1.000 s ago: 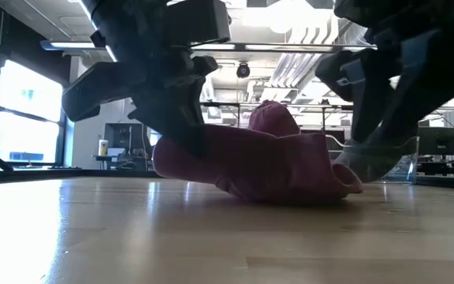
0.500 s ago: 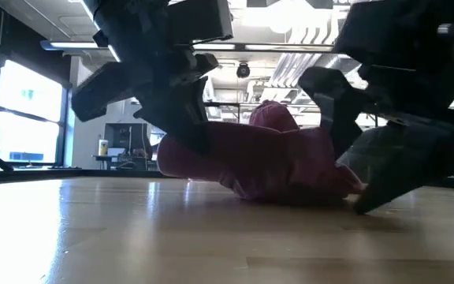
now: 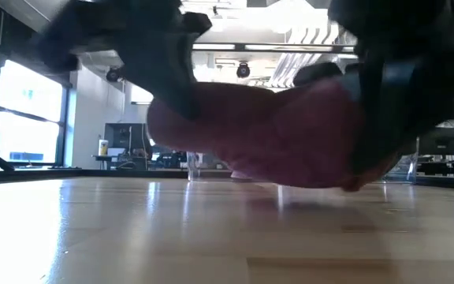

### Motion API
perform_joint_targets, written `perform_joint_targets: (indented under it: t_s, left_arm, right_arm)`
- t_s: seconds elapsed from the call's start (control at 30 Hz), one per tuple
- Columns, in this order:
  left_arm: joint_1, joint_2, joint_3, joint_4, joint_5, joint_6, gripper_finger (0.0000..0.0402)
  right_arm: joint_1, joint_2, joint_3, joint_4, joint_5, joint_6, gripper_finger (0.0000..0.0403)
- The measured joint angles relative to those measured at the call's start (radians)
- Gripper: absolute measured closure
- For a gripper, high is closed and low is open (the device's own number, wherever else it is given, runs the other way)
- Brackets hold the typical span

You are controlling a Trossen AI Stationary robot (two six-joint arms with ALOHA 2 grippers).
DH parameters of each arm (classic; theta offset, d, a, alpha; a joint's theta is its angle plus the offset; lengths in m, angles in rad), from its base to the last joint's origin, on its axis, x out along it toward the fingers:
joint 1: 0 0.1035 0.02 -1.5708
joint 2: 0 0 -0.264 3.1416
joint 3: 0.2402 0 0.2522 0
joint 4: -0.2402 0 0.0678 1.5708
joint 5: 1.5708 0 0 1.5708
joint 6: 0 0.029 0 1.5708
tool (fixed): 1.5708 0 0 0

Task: Pick & Place hat
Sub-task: Put the red cap into the left transparent bin

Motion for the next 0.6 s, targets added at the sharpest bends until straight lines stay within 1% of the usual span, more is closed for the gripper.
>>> perform_joint_targets:
  t_s: [0.07, 0.1, 0.17, 0.3, 0.43, 0.5, 0.53, 0.6]
  left_arm:
    - [-0.013, 0.0, 0.0, -0.003, 0.002, 0.006, 0.0399]
    - [-0.018, 0.0, 0.0, -0.003, 0.001, 0.017, 0.0399]
    - [-0.018, 0.0, -0.001, -0.015, 0.001, 0.039, 0.0399]
    - [-0.015, 0.0, -0.002, -0.023, 0.018, 0.049, 0.0399]
    - [-0.015, 0.0, -0.002, -0.026, 0.019, 0.051, 0.0399]
    - [-0.015, 0.0, -0.002, -0.026, 0.019, 0.051, 0.0399]
    - [-0.015, 0.0, -0.002, -0.026, 0.018, 0.051, 0.0399]
    - [-0.015, 0.0, -0.002, -0.025, 0.013, 0.051, 0.0399]
  right_arm:
    - [-0.013, -0.026, 0.001, 0.01, -0.11, 0.006, 0.0362]
    - [-0.016, -0.035, 0.001, 0.013, -0.147, 0.019, 0.0352]
    - [-0.02, -0.039, 0.0, 0.032, -0.183, 0.06, 0.0334]
    - [-0.026, -0.039, 0.0, 0.038, -0.183, 0.104, 0.0286]
    - [-0.034, -0.05, 0.0, 0.011, -0.173, 0.097, 0.0214]
    - [-0.035, -0.075, 0.001, -0.033, -0.163, 0.098, 0.0178]
    - [-0.035, -0.086, 0.001, -0.063, -0.144, 0.103, 0.0164]
    - [-0.034, -0.108, 0.001, -0.139, -0.07, 0.114, 0.0144]
